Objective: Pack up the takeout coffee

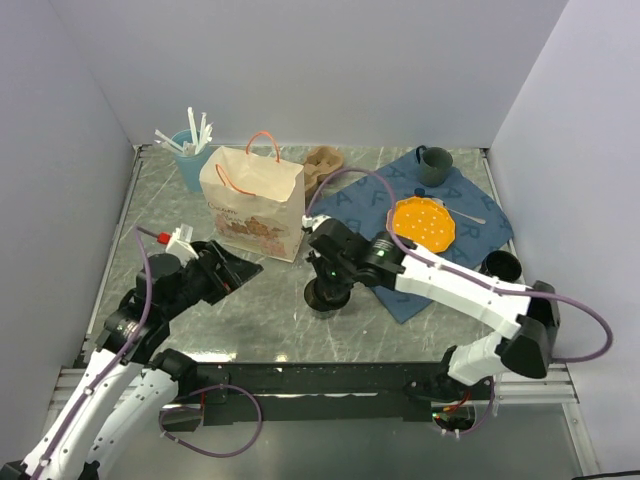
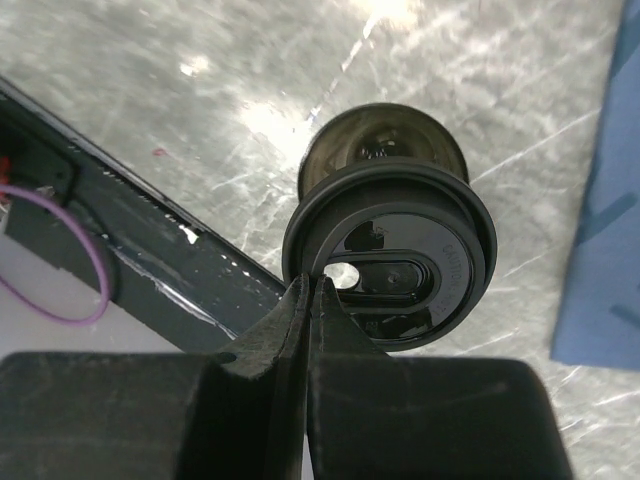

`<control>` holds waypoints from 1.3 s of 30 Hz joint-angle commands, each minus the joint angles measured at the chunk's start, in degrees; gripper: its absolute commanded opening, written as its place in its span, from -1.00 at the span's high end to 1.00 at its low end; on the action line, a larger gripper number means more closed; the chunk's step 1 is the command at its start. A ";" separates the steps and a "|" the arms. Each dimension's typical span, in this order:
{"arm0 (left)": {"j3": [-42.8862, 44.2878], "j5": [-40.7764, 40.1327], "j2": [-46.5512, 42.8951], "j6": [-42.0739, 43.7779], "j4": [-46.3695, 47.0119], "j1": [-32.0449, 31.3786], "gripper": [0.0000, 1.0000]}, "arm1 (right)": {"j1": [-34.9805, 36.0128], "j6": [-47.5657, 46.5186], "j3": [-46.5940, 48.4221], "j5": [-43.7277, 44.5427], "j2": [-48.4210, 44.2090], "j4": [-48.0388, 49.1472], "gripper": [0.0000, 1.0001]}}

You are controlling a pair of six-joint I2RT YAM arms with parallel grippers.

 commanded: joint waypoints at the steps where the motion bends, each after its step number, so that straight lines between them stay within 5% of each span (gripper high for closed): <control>1: -0.77 -2.56 -0.60 0.95 -1.34 0.21 -0.93 | 0.43 4.73 4.77 2.59 4.04 -1.89 1.00; 39: 1.78 -5.37 -0.43 8.60 -6.79 0.21 -0.94 | 2.10 11.85 14.71 5.94 19.00 -6.82 0.97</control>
